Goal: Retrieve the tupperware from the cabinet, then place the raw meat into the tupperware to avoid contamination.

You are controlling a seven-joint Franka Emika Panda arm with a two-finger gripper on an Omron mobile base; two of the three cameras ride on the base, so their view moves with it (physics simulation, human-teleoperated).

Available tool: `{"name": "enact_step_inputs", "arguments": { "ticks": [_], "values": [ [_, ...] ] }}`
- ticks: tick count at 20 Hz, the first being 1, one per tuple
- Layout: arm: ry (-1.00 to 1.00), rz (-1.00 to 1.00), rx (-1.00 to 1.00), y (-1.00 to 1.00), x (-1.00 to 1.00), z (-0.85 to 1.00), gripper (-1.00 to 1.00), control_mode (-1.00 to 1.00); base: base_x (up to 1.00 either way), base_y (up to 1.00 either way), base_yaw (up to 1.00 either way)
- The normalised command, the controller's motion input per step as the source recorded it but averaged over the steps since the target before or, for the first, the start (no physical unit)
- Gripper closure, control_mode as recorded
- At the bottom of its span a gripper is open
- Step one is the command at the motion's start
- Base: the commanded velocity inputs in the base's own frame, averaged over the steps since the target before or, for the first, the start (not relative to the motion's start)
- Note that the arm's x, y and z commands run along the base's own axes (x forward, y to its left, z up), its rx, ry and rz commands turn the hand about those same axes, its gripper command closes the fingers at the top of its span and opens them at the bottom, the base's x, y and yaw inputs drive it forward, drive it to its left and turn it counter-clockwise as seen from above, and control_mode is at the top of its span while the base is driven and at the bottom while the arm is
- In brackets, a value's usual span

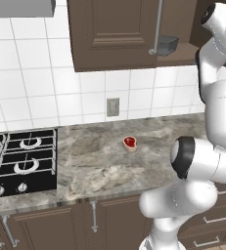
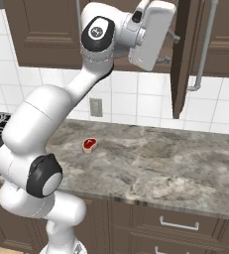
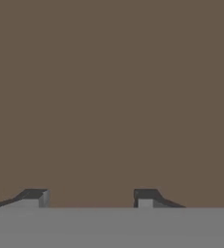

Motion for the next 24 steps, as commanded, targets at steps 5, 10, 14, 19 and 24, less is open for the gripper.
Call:
{"name": "enact_step_inputs", "arguments": {
  "ticks": [5,10,14,19,24],
  "values": [
    [-0.12,0.01,0.01,0.42,-0.48,-0.17,-1.0,-1.0,0.0,0.0,0.0],
    [-0.08,0.06,0.03,0.67,-0.51,-0.02,-1.0,-1.0,0.0,0.0,0.0],
    [-0.13,0.08,0.04,0.83,-0.46,-0.04,-1.0,-1.0,0.0,0.0,0.0],
    [-0.15,0.09,-0.01,0.92,-0.51,-0.15,-1.0,-1.0,0.0,0.0,0.0],
    [-0.08,0.06,-0.03,0.98,-0.39,-0.19,-1.0,-1.0,0.0,0.0,0.0]
  ]
}}
